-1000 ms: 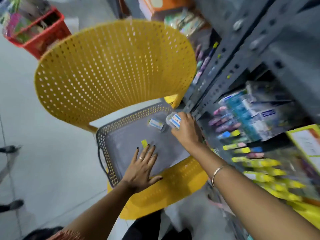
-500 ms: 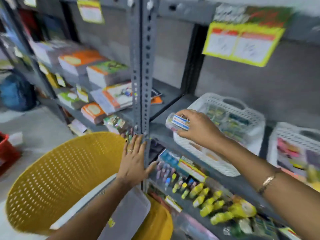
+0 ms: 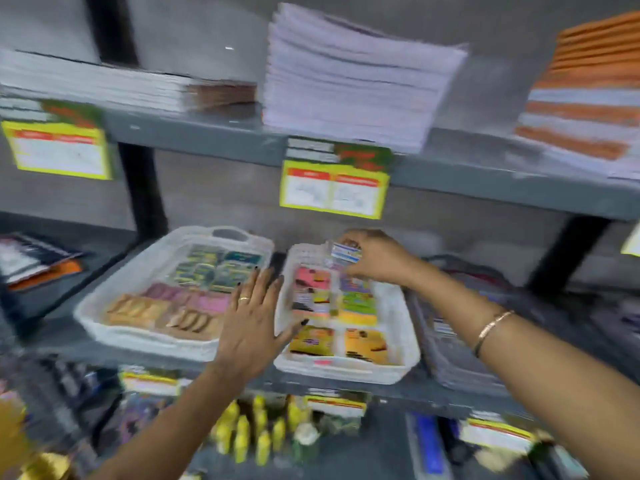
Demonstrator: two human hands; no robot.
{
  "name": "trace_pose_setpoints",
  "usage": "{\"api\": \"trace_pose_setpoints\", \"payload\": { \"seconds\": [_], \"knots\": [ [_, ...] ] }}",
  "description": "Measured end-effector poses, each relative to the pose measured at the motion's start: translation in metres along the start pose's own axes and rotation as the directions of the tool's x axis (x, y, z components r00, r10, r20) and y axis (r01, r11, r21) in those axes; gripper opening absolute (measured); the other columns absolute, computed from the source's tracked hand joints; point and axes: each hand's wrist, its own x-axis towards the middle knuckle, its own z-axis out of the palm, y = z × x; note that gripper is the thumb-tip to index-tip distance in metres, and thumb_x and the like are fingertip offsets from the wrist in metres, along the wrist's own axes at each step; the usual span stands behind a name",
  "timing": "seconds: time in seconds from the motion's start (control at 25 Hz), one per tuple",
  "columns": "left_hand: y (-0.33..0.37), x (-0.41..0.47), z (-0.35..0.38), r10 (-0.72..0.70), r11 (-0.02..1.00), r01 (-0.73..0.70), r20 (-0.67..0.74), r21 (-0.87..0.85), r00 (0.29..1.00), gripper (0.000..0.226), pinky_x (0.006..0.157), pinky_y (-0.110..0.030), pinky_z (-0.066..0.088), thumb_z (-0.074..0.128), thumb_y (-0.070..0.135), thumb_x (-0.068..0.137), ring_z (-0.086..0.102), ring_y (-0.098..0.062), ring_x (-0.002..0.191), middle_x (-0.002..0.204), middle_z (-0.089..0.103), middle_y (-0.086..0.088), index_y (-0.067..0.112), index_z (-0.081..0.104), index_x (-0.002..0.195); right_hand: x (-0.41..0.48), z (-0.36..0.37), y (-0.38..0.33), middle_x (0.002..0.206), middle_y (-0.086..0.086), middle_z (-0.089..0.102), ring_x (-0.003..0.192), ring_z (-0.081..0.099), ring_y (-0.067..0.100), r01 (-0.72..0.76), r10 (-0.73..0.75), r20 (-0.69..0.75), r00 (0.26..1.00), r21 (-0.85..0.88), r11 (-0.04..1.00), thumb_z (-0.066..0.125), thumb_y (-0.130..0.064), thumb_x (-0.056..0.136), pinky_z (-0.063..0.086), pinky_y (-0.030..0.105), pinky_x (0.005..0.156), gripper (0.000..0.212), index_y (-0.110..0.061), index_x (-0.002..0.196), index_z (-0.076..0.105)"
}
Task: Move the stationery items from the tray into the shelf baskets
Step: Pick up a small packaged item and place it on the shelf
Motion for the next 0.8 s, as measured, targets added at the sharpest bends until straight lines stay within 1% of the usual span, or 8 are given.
{"api": "trace_pose_setpoints", "payload": {
  "seconds": [0.2,0.24,0.32,0.4,0.48,0.64,0.72,0.8],
  "knots": [
    [0.143,0.025,0.042,0.121,0.992,-0.117,0.130,-0.038,0.984,0.080,0.095,-0.053,0.040,0.016,0.065,0.091,0.047,-0.036,0.123,0.136,0.049,-0.018,0.006,0.061,0.121,-0.064,-0.028,0.139,0.121,0.014,0.063,0.110,0.058,0.030,-0.174,0.178,0.046,0.983,-0.082,0.981,0.071,-0.029,0.076,0.047,0.034,0.090,0.044,-0.009,0.113,0.059],
    [0.168,0.027,0.050,0.134,0.991,-0.131,0.148,-0.029,0.980,0.079,0.098,-0.051,0.038,0.018,0.065,0.089,0.044,-0.034,0.126,0.139,0.046,-0.018,0.007,0.059,0.124,-0.075,-0.028,0.161,0.125,0.014,0.061,0.113,0.056,0.029,-0.210,0.217,0.070,0.974,-0.097,0.973,0.070,-0.030,0.077,0.045,0.033,0.093,0.047,-0.009,0.117,0.058],
    [0.205,0.031,0.067,0.157,0.985,-0.169,0.196,0.046,0.968,0.078,0.111,-0.044,0.021,0.018,0.066,0.089,0.017,-0.027,0.140,0.154,0.021,-0.012,0.012,0.038,0.141,-0.096,-0.023,0.198,0.131,0.013,0.057,0.117,0.054,0.028,-0.274,0.284,0.114,0.952,-0.100,0.957,0.068,-0.024,0.077,0.043,0.032,0.095,0.050,-0.010,0.124,0.054],
    [0.222,0.032,0.082,0.157,0.979,-0.185,0.272,0.081,0.949,0.077,0.114,-0.041,0.005,0.017,0.066,0.091,-0.005,-0.022,0.142,0.158,0.002,-0.007,0.015,0.019,0.148,-0.113,-0.010,0.226,0.128,0.012,0.059,0.113,0.056,0.028,-0.322,0.332,0.158,0.930,-0.088,0.943,0.071,-0.021,0.074,0.045,0.034,0.092,0.052,-0.013,0.123,0.053],
    [0.228,0.033,0.095,0.183,0.967,-0.230,0.333,0.110,0.925,0.078,0.114,-0.041,0.003,0.015,0.066,0.091,-0.010,-0.021,0.142,0.158,-0.001,-0.006,0.015,0.013,0.150,-0.123,0.004,0.244,0.121,0.013,0.062,0.105,0.060,0.029,-0.353,0.362,0.192,0.912,-0.080,0.932,0.073,-0.022,0.074,0.048,0.035,0.087,0.049,-0.012,0.118,0.054],
    [0.224,0.033,0.110,0.276,0.937,-0.336,0.393,0.093,0.877,0.088,0.114,-0.041,0.008,-0.007,0.069,0.080,-0.008,-0.019,0.142,0.158,0.002,-0.004,0.020,0.017,0.149,-0.128,0.030,0.257,0.119,0.013,0.063,0.101,0.061,0.028,-0.379,0.384,0.213,0.899,-0.062,0.923,0.070,-0.017,0.076,0.044,0.030,0.078,0.045,-0.013,0.118,0.054],
    [0.224,0.034,0.110,0.298,0.934,-0.353,0.434,0.050,0.850,0.081,0.114,-0.040,0.010,-0.001,0.068,0.085,-0.008,-0.019,0.142,0.158,0.001,-0.003,0.022,0.018,0.149,-0.126,0.042,0.261,0.122,0.013,0.061,0.104,0.060,0.027,-0.374,0.375,0.229,0.898,-0.052,0.926,0.070,-0.014,0.076,0.042,0.028,0.078,0.047,-0.013,0.120,0.053],
    [0.224,0.034,0.109,0.298,0.933,-0.356,0.456,0.046,0.839,0.069,0.114,-0.040,0.010,0.012,0.063,0.092,-0.006,-0.019,0.142,0.158,0.003,-0.002,0.024,0.022,0.148,-0.124,0.051,0.261,0.128,0.013,0.058,0.111,0.056,0.027,-0.351,0.348,0.259,0.901,-0.037,0.936,0.070,-0.011,0.076,0.042,0.030,0.085,0.050,-0.012,0.122,0.052]
  ]
}}
